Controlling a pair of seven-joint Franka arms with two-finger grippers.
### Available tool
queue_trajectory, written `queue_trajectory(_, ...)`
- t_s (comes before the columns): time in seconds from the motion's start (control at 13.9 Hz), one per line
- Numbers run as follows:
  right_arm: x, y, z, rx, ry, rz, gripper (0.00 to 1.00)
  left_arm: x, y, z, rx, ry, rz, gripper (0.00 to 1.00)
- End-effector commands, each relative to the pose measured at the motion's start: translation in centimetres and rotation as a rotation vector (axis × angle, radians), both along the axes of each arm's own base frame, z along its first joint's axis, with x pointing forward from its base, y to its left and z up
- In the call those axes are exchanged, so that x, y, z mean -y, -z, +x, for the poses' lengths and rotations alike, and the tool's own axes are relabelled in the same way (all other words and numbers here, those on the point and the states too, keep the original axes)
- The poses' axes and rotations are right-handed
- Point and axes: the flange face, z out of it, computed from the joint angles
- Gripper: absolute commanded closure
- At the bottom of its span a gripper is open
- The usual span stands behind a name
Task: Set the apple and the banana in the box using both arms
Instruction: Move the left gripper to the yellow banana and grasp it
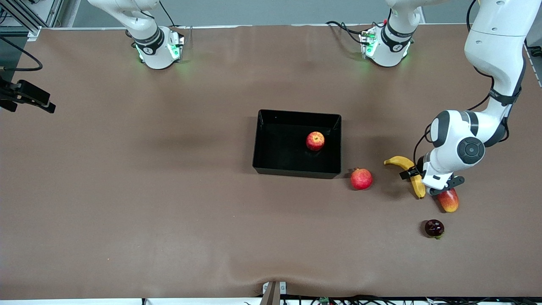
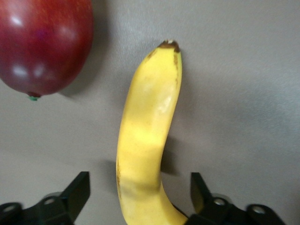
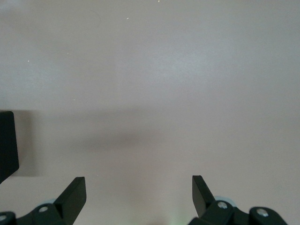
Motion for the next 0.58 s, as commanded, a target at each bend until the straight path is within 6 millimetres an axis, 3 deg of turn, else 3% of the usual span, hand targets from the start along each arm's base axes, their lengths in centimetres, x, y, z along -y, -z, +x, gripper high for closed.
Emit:
queue_trajectory(0.0,0.1,-0.4,0.0,0.003,0.013,-0.017,0.0,0.2,0.1,0.0,0.014,0.014,0.007,1.0)
queue_trajectory(0.22,0.3,-0.4,0.0,0.004,0.016,-0.016,0.0,0.6,-2.9,0.7,0.042,0.02,0.018,1.0)
queue_trajectory(0.5,0.4,-0.4,0.0,0.004,0.019,-0.017,0.0,3.9,-9.1,1.7,0.078,0.066,0.035,1.0)
